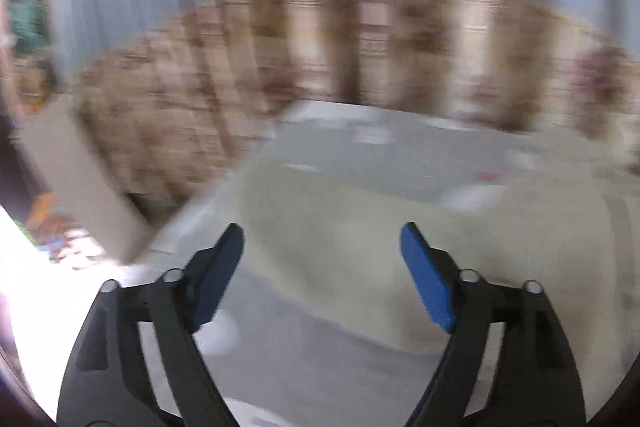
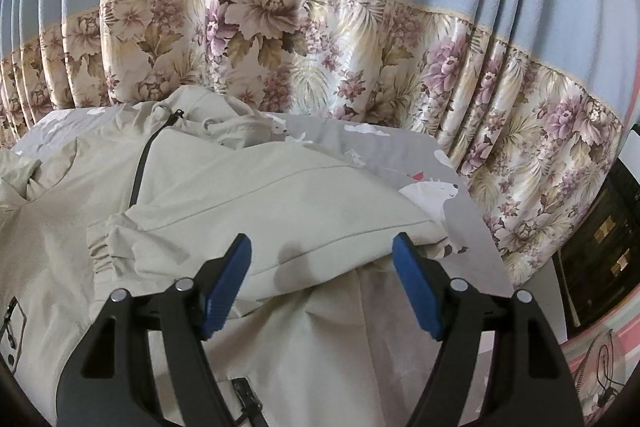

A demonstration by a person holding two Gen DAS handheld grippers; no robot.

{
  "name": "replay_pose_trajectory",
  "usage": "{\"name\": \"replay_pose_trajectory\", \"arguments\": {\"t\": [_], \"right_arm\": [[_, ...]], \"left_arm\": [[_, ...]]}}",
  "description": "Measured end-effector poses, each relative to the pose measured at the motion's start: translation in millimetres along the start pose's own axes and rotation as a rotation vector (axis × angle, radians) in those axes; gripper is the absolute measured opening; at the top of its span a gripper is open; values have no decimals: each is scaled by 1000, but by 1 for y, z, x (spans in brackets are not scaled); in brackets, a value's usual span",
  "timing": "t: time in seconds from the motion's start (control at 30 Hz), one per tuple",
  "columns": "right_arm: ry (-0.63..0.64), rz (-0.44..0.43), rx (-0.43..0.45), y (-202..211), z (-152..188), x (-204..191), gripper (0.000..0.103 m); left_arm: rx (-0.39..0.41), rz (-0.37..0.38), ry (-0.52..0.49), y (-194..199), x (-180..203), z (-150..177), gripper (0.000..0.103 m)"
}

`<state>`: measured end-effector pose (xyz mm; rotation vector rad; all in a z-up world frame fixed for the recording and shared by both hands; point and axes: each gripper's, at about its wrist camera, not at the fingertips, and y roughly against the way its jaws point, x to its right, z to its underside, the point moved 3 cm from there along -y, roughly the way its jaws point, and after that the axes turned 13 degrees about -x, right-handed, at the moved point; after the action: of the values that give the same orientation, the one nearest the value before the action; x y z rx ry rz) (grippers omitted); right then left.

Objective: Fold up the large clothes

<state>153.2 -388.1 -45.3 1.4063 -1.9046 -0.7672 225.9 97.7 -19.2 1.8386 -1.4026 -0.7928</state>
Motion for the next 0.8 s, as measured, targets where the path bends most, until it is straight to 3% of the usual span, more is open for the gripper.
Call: {"name": "replay_pose_trajectory", "arguments": {"t": [0.13,0.37,0.53,0.8], "right_arm": [[-15,-2,-1,3,3,2,74],[-33,38,4,7,10,26,78],[-96,41,-12,2,12,55,78],[-87,35,-40,-11,17,56,78]], "left_arm": [[-4,116,-179,8,93,14,85],[-141,338,-257,-3,190,25,87],[-262,458,-332,-6,242,56,87],[-339,562,-385,-13,285,93,85]]}}
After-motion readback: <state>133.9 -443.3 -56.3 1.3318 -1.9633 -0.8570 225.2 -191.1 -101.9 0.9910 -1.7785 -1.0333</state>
